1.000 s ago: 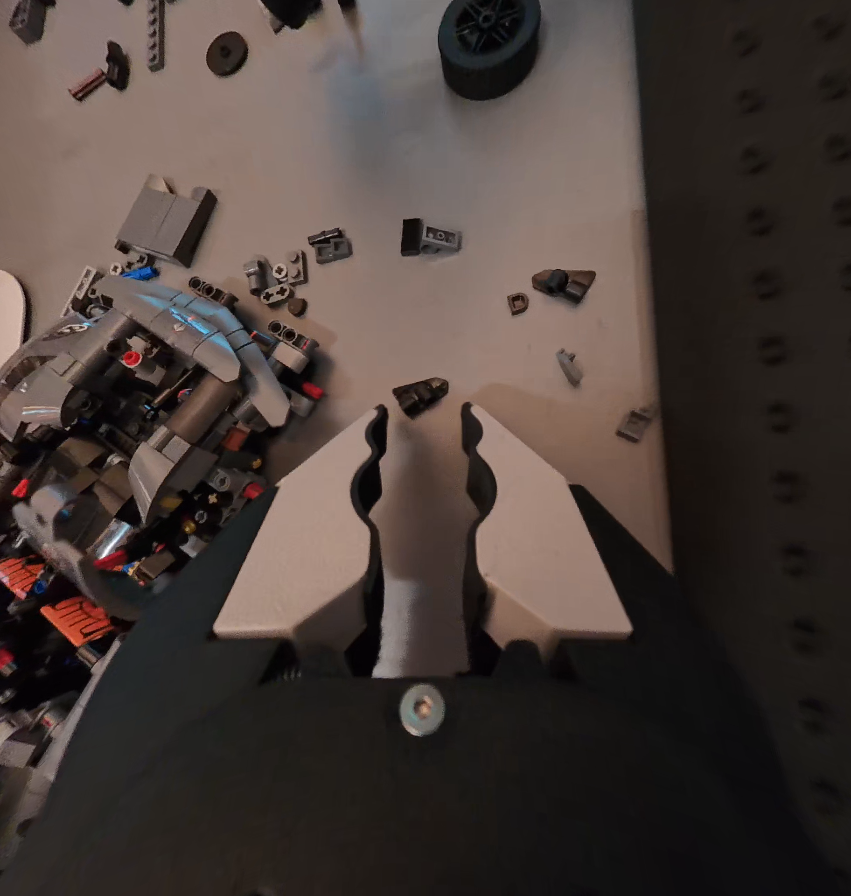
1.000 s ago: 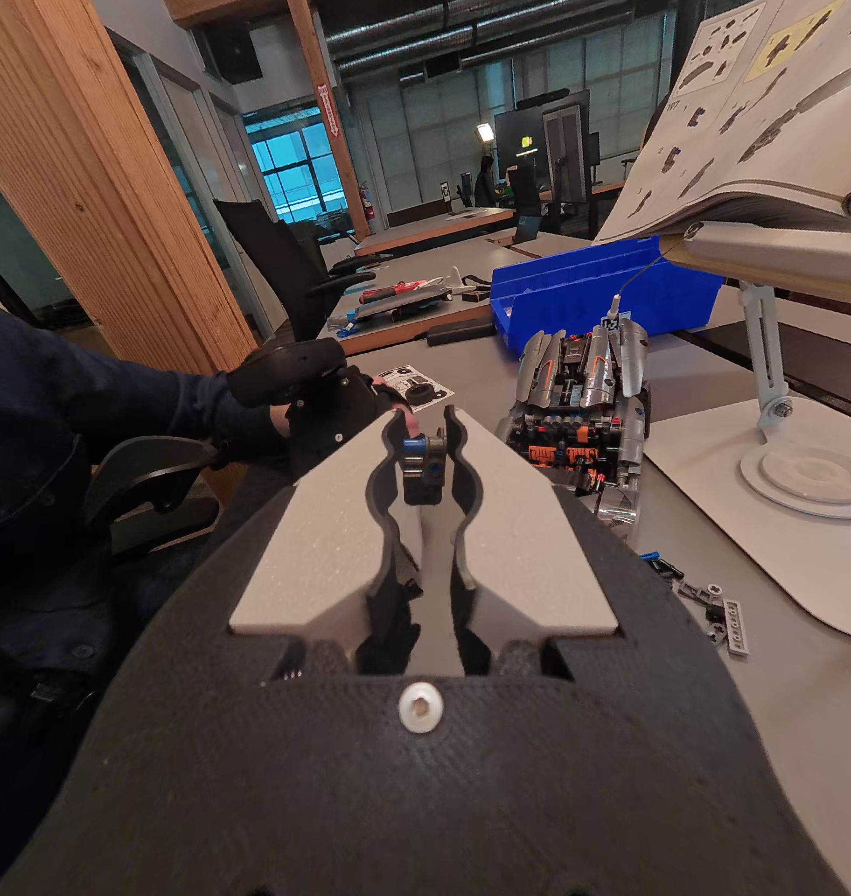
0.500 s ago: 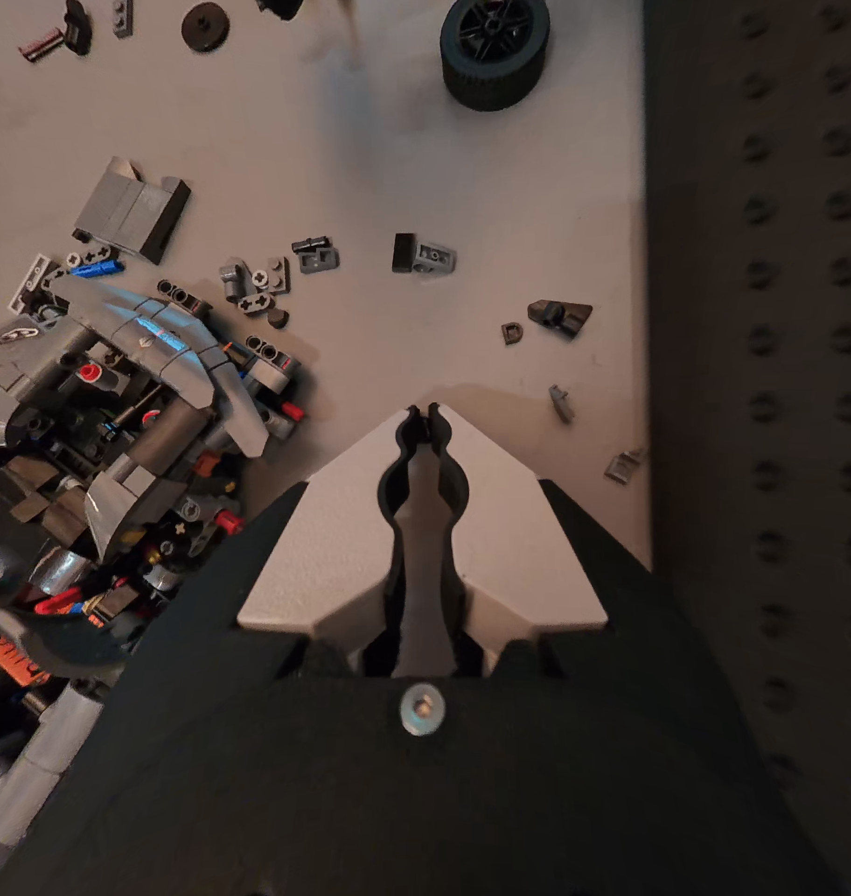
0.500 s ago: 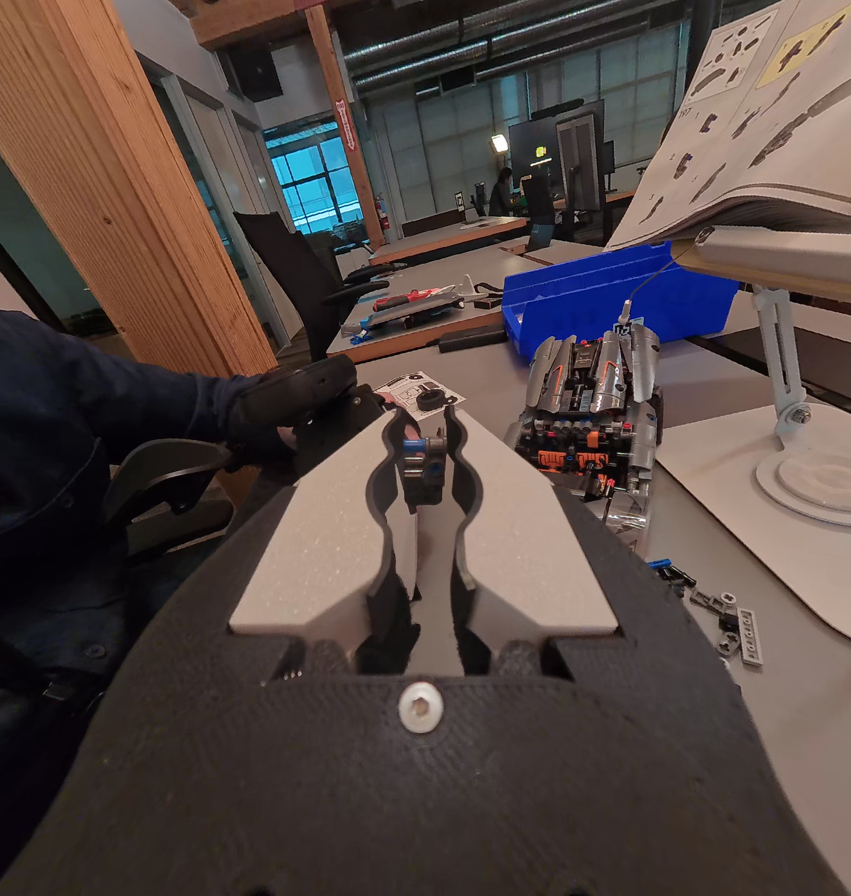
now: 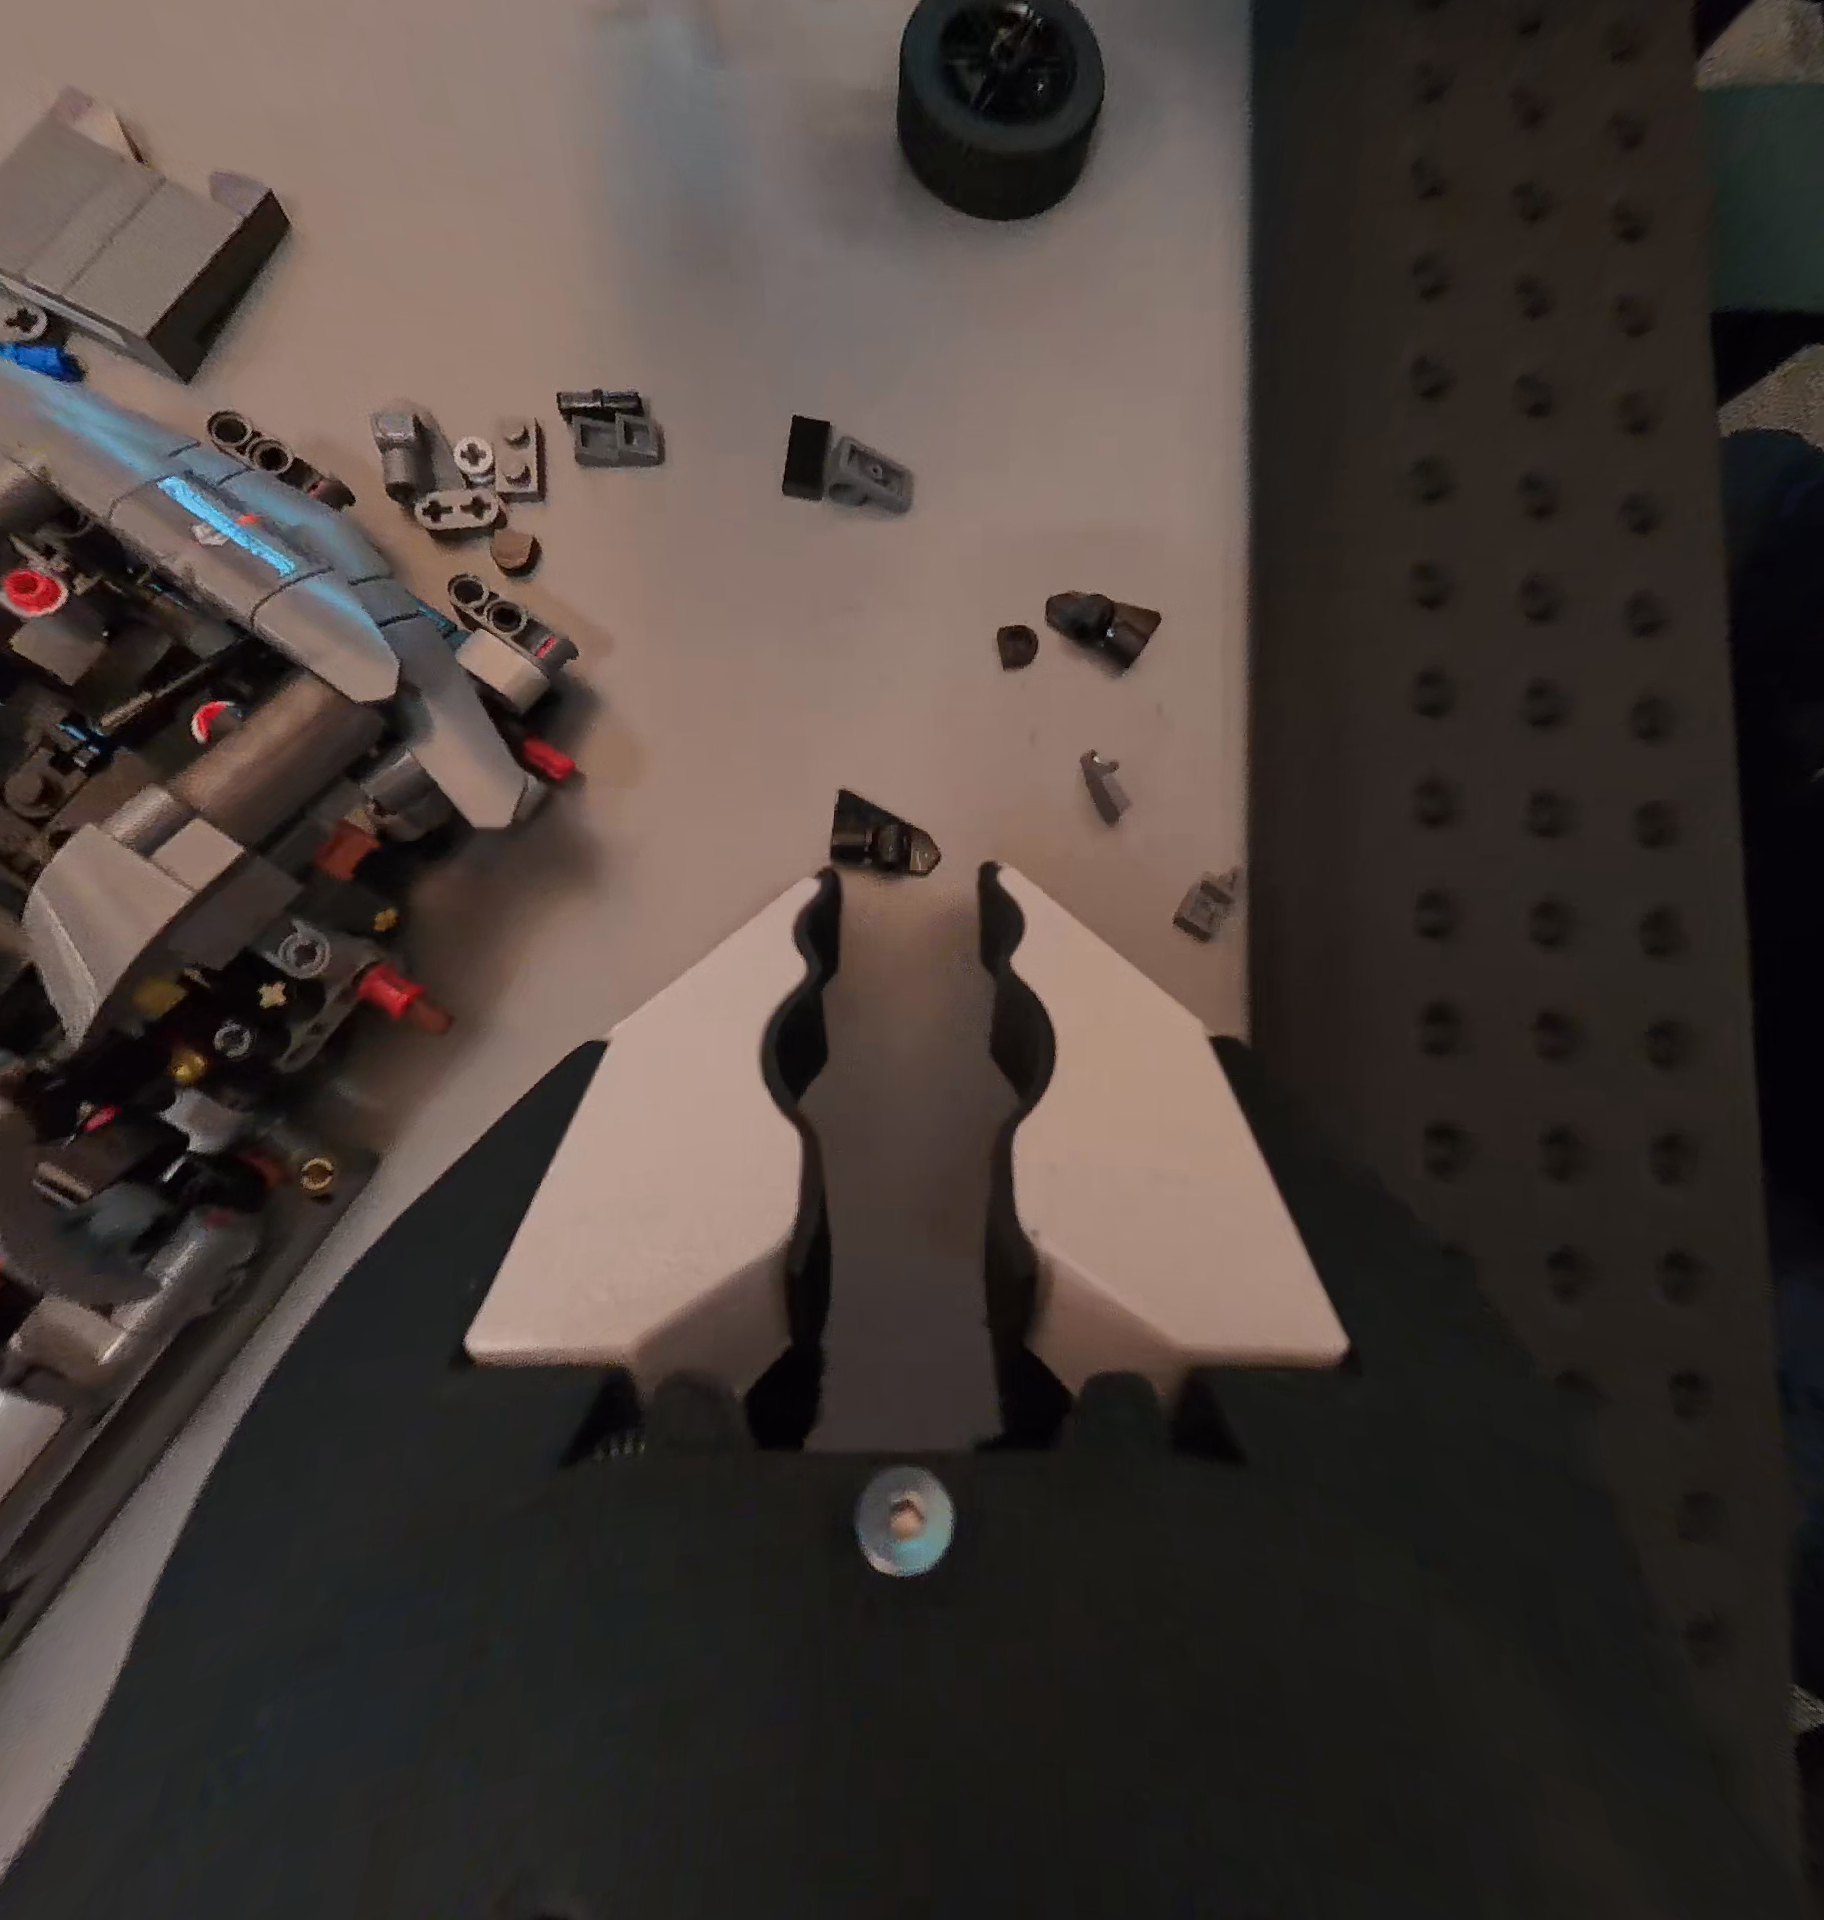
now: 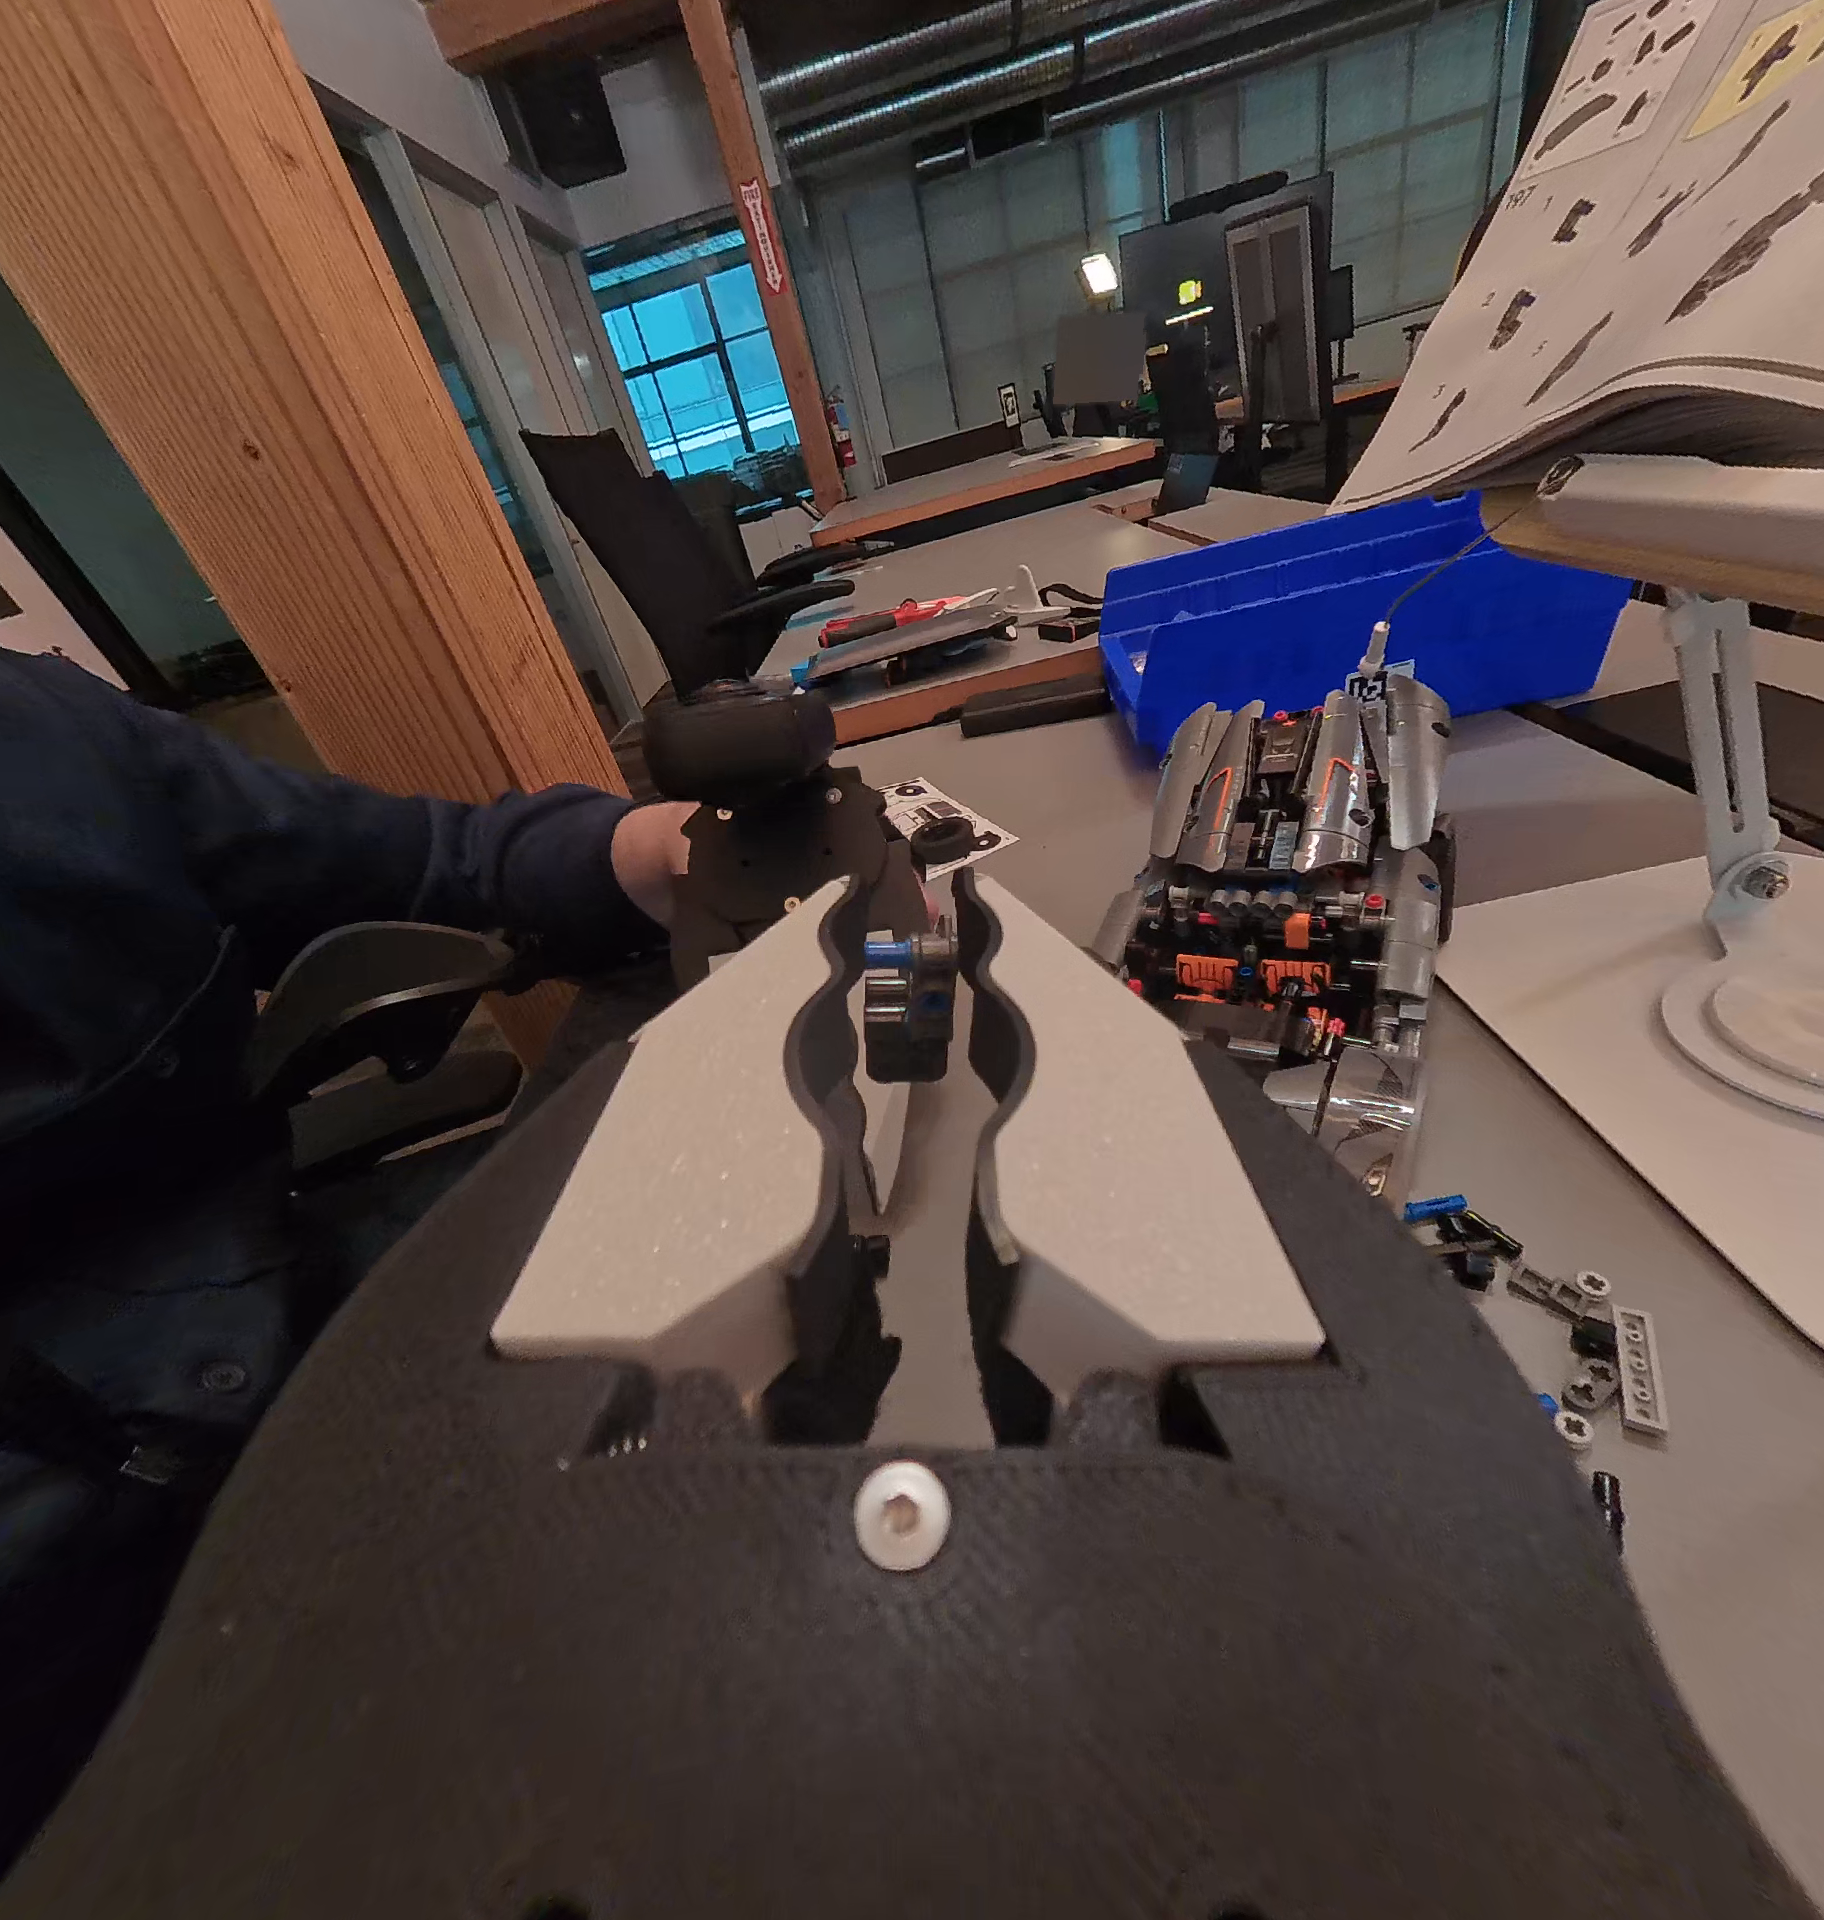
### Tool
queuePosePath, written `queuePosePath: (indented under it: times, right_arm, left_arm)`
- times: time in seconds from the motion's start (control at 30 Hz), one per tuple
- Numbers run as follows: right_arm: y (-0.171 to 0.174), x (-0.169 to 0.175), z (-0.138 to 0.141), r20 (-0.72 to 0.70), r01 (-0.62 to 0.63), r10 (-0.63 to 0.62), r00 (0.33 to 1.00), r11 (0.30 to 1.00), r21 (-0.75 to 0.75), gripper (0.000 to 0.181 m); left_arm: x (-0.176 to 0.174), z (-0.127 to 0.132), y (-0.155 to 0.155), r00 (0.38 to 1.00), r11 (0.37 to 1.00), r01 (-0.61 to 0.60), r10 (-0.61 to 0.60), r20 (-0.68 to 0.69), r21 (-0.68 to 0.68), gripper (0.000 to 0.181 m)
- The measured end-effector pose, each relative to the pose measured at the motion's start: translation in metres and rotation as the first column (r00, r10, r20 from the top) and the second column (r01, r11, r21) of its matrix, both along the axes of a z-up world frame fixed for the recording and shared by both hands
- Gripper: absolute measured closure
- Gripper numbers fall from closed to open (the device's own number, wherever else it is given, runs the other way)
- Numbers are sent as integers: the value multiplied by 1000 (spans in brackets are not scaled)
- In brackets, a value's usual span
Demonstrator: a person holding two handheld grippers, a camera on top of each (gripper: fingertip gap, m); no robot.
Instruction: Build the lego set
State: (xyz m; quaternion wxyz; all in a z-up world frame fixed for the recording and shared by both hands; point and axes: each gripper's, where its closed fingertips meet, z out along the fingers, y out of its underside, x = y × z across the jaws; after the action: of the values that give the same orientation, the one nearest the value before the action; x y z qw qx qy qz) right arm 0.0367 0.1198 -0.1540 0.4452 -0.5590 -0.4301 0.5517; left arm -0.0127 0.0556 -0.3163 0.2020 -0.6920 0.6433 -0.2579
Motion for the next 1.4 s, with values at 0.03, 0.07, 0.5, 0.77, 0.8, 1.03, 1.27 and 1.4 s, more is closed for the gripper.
queuePosePath:
  times: [0.03,0.07,0.5,0.77,0.8,1.03,1.27,1.4]
  right_arm:
    - [0,0,-1,2,0,0,1000,1000,0,166]
    - [0,0,-1,4,0,0,1000,1000,1,166]
    - [-5,-3,-5,32,-24,24,999,1000,4,166]
    - [-10,-9,-13,78,-43,42,996,999,17,167]
    - [-10,-9,-13,79,-43,41,996,999,18,167]
    - [-13,-10,-14,86,-55,53,995,998,18,166]
    - [-18,-12,-14,55,-105,107,993,994,-33,166]
    - [-19,-14,-18,63,-124,128,990,990,-62,166]
  left_arm:
    - [2,-3,0,1000,1000,-8,8,-14,-4,154]
    - [4,-6,-1,999,1000,-16,15,-30,-6,155]
    - [16,-9,-1,995,979,82,-71,-63,187,175]
    - [-8,1,33,954,698,229,-23,-299,678,174]
    - [-8,-2,30,944,681,262,-34,-328,684,174]
    - [-9,11,32,961,580,226,0,-278,783,175]
    - [-19,8,29,954,622,216,28,-297,753,175]
    - [-32,-6,25,925,680,236,60,-374,694,174]
